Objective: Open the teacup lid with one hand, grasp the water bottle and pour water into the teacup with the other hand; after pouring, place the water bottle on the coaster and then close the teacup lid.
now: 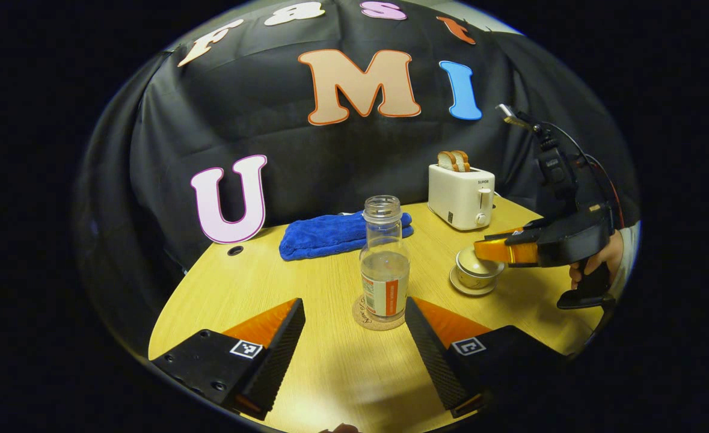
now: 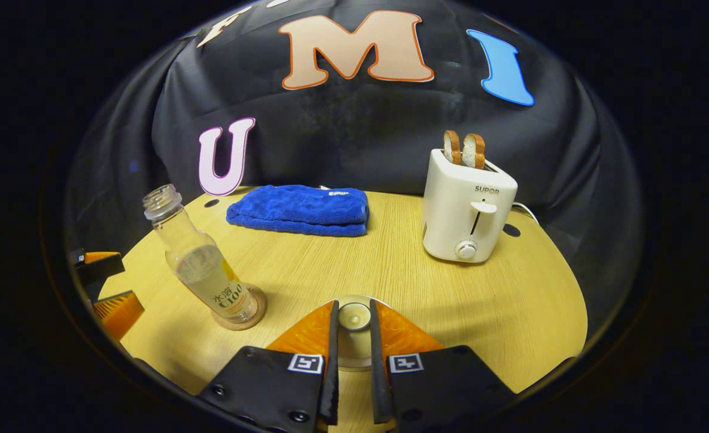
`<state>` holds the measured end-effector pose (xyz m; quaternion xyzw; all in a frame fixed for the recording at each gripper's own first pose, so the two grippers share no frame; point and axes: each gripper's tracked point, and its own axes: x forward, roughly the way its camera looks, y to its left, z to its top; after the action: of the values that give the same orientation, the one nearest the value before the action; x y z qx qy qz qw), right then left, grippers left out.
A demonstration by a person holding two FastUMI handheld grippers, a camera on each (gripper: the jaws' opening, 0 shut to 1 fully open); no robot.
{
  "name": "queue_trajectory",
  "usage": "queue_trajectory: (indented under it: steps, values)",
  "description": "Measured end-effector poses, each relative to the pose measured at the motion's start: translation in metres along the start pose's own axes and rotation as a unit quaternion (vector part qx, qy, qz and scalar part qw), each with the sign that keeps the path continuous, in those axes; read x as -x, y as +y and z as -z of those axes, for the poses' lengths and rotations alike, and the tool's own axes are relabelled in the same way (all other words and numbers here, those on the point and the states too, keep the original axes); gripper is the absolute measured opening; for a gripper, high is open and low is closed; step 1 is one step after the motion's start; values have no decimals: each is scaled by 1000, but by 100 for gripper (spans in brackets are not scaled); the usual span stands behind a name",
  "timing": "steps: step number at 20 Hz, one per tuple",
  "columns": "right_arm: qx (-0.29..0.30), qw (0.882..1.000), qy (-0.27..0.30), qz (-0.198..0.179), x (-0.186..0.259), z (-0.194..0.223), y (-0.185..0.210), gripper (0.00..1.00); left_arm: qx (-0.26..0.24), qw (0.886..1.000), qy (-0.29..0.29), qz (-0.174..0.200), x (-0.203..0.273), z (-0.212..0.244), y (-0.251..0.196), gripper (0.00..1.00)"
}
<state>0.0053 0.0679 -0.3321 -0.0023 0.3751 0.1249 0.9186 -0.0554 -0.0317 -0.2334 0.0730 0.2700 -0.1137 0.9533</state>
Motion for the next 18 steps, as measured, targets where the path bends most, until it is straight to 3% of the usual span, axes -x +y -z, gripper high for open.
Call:
queue_trajectory:
  steps: [6,10,15,18]
  values:
    - [-2,1000,-5,6,-2,3,-2,25,7,1000,-10,-6,8,-10,7,97]
    - [-8,1000,-3,4,-1,4,-2,33,9,1000,-16,-9,10,-16,11,97]
    - [-23,999,-47,-3,15,-22,5,89,17,999,-32,-9,7,-34,14,97]
    - [-22,996,-83,-1,36,-45,7,98,19,998,-52,-6,7,-51,16,97]
